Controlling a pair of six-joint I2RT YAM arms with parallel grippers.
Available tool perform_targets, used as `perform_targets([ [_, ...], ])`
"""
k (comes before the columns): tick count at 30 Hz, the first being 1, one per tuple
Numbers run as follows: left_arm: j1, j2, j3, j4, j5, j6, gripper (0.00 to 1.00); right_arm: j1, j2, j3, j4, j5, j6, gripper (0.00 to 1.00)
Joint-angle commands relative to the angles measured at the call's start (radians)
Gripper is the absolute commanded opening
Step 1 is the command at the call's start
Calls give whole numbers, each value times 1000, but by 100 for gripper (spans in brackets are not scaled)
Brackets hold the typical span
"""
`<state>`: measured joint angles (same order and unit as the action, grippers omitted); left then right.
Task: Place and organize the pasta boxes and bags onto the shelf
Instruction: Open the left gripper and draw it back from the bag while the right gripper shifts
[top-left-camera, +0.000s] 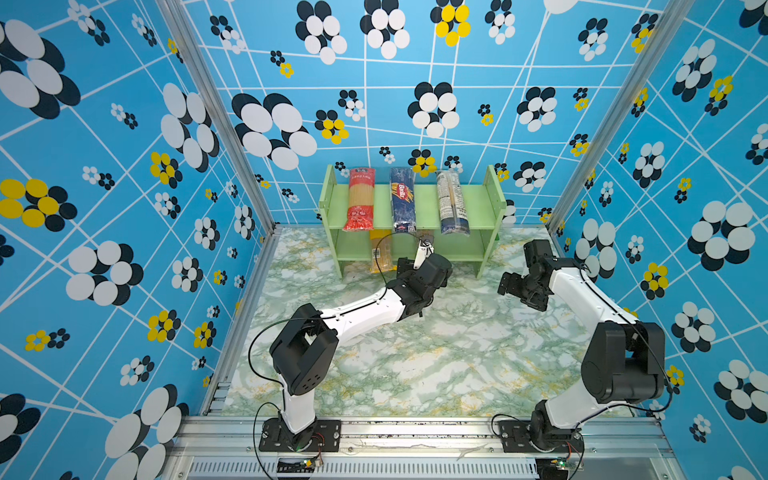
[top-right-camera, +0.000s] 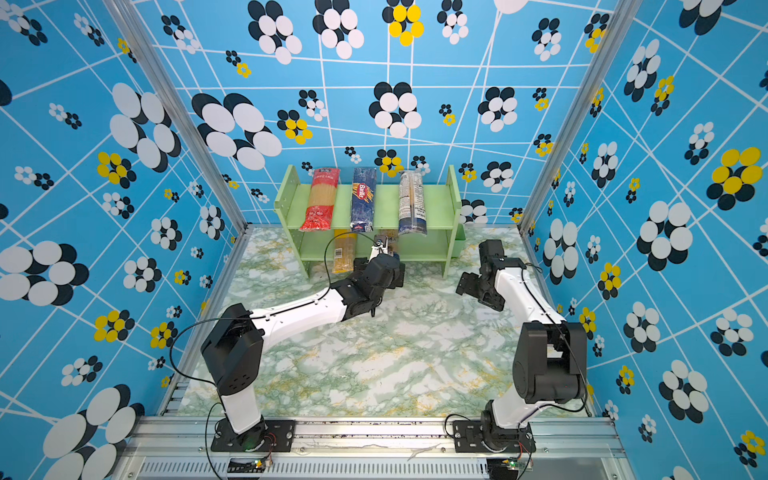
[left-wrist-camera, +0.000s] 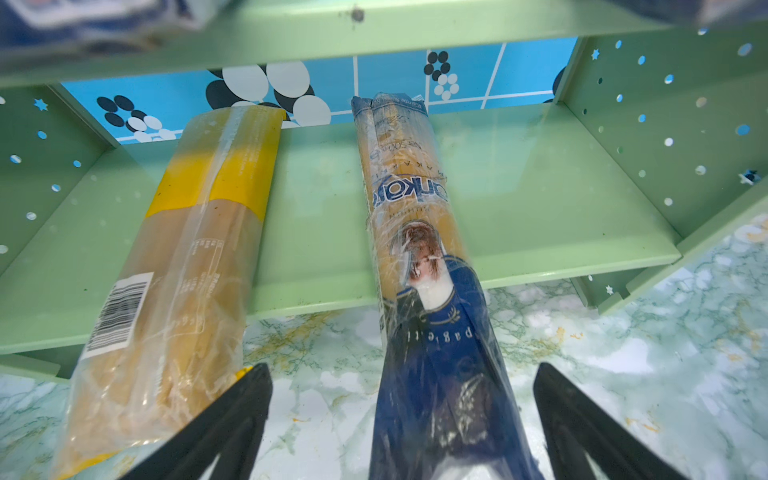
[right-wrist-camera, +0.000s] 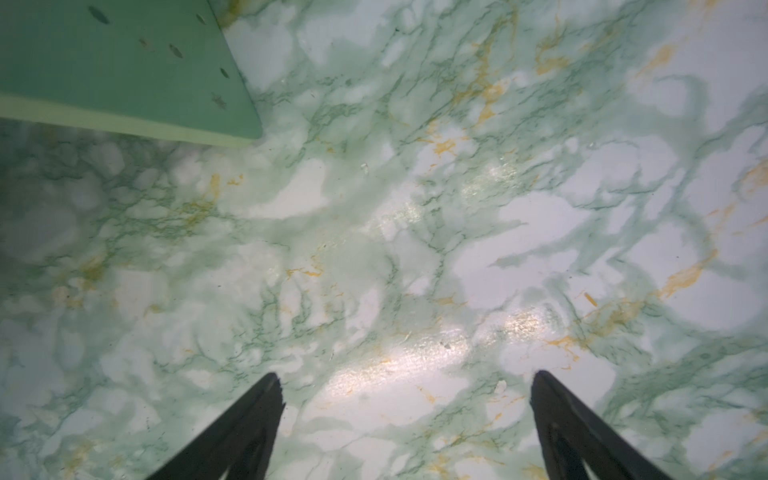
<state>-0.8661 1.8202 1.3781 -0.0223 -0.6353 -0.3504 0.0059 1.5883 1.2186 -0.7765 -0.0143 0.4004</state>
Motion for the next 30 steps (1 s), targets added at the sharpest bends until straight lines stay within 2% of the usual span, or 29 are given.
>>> perform_targets([
  [1,-8,-88,-62,-21,49,-13,99,-6,-50,-18,-3,-60,11,95],
  [12,-2,-257,-239,-15,180,7,99,-6,-134,-64,10,-119,-47,95],
  [20,15,-346,-377,-41,171,56,99,-6,-194,-90,55,-154,-114,95],
  [30,42,-503,-518,-43,174,133,99,-6,-211,-105,78,-138,-169,96],
])
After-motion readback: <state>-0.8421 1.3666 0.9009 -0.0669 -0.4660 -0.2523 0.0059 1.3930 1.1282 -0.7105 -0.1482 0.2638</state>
